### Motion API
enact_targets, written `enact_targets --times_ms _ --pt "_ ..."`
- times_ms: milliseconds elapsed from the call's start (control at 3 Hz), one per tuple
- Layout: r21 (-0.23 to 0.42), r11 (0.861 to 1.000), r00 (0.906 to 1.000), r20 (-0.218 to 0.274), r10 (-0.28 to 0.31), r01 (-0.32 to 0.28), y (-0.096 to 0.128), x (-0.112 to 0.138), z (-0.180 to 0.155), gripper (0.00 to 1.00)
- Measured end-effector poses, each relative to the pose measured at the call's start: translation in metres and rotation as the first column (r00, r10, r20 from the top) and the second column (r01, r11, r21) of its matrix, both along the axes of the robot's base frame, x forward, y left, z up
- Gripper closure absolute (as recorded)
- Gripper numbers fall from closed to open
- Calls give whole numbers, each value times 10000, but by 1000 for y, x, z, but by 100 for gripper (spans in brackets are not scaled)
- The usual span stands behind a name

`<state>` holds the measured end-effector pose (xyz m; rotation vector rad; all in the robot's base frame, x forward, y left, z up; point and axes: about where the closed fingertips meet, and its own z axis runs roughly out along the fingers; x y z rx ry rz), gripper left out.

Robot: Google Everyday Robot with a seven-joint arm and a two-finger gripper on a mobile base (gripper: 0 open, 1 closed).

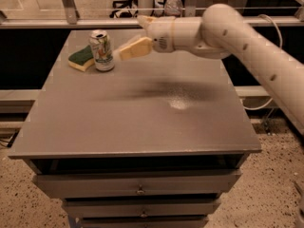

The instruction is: Move 7up can near sponge

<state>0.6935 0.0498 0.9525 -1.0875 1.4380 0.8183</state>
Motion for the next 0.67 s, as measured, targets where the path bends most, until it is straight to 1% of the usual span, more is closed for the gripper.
enact_targets --times_ms 333,667 --pt "-160 9997 9948 1005 -167 184 -79 -26 23 0" --pt "-219 9996 9938 1102 -177 202 -90 -31 24 0"
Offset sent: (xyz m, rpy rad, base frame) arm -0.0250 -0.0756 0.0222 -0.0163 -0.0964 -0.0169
